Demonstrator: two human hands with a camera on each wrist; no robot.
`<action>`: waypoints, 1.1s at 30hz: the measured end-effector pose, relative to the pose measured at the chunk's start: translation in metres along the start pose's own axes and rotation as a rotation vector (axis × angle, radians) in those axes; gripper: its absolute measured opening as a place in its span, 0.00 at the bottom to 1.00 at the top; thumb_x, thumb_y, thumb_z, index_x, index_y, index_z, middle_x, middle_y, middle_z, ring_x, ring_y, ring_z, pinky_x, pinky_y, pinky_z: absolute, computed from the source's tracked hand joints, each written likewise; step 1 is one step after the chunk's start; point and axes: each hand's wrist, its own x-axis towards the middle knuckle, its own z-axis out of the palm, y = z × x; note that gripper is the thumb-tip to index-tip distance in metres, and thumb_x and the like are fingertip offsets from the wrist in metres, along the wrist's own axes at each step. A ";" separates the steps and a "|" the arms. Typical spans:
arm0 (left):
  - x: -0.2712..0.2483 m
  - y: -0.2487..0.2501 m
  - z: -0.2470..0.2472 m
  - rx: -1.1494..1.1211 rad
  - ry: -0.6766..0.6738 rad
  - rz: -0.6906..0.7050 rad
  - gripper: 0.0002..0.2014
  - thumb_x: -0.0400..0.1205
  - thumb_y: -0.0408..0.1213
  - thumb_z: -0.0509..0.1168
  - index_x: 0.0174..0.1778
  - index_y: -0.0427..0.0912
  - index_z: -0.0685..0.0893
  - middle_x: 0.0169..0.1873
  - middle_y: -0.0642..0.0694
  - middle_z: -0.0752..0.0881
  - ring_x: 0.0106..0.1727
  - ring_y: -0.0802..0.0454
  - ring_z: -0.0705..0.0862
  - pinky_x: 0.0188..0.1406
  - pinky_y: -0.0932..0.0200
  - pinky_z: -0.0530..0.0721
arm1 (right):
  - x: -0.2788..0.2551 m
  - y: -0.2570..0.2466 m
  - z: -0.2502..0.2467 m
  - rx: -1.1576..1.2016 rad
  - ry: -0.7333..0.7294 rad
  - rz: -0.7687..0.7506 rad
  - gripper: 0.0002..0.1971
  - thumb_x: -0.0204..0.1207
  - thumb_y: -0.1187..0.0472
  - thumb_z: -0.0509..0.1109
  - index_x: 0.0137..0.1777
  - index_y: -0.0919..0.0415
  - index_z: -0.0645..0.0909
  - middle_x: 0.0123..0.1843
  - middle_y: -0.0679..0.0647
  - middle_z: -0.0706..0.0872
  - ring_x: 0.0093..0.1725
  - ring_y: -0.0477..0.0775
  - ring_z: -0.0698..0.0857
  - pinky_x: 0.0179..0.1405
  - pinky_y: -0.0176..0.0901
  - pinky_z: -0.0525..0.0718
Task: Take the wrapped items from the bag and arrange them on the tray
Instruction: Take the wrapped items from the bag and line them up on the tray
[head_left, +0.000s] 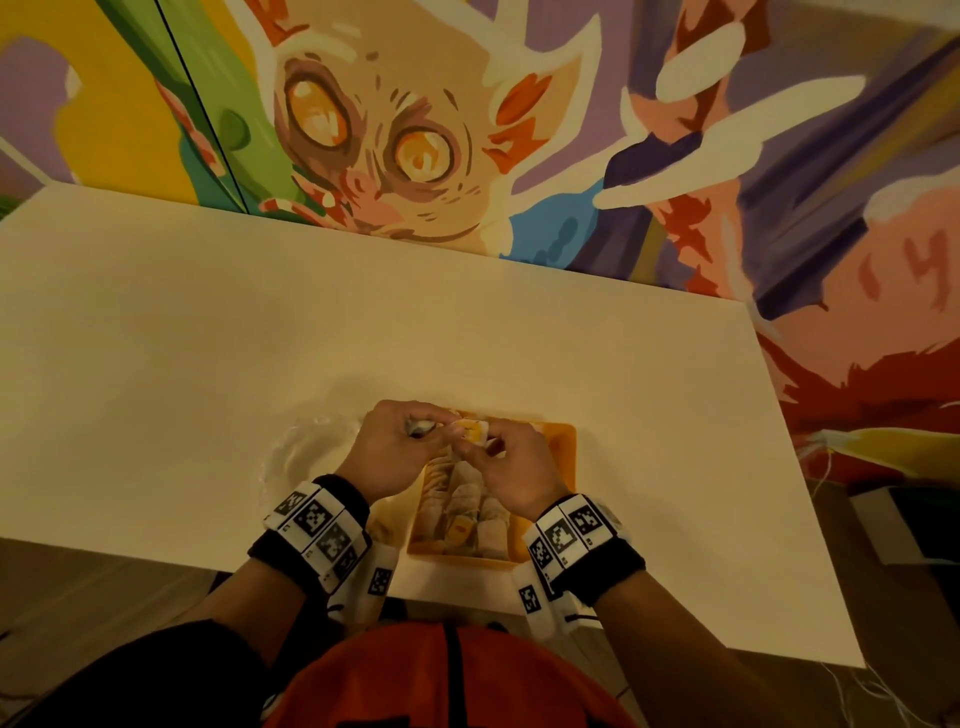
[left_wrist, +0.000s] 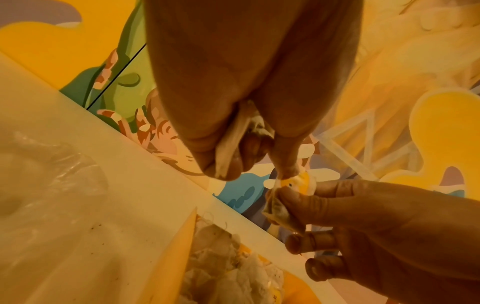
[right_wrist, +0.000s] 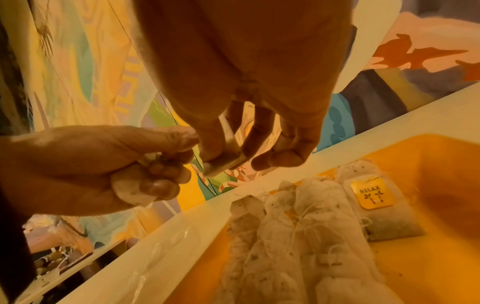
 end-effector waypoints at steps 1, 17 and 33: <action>0.000 -0.001 0.000 0.003 -0.001 -0.011 0.03 0.77 0.33 0.74 0.44 0.40 0.92 0.45 0.52 0.91 0.47 0.60 0.89 0.46 0.71 0.83 | 0.000 0.000 -0.001 0.005 -0.012 0.009 0.05 0.78 0.55 0.72 0.49 0.49 0.90 0.43 0.42 0.90 0.39 0.32 0.82 0.38 0.22 0.75; -0.010 -0.027 0.007 0.558 -0.023 -0.276 0.11 0.83 0.42 0.67 0.55 0.39 0.85 0.55 0.42 0.86 0.54 0.45 0.84 0.45 0.61 0.75 | 0.015 0.033 -0.038 -0.397 0.142 0.464 0.15 0.79 0.65 0.63 0.31 0.55 0.67 0.41 0.59 0.77 0.48 0.64 0.77 0.39 0.47 0.70; -0.008 -0.044 0.015 0.752 -0.087 -0.285 0.04 0.82 0.34 0.63 0.45 0.37 0.80 0.51 0.36 0.85 0.52 0.38 0.83 0.40 0.57 0.73 | 0.024 0.018 -0.018 -0.524 -0.070 0.620 0.19 0.81 0.67 0.65 0.71 0.66 0.78 0.59 0.61 0.85 0.67 0.58 0.82 0.65 0.46 0.81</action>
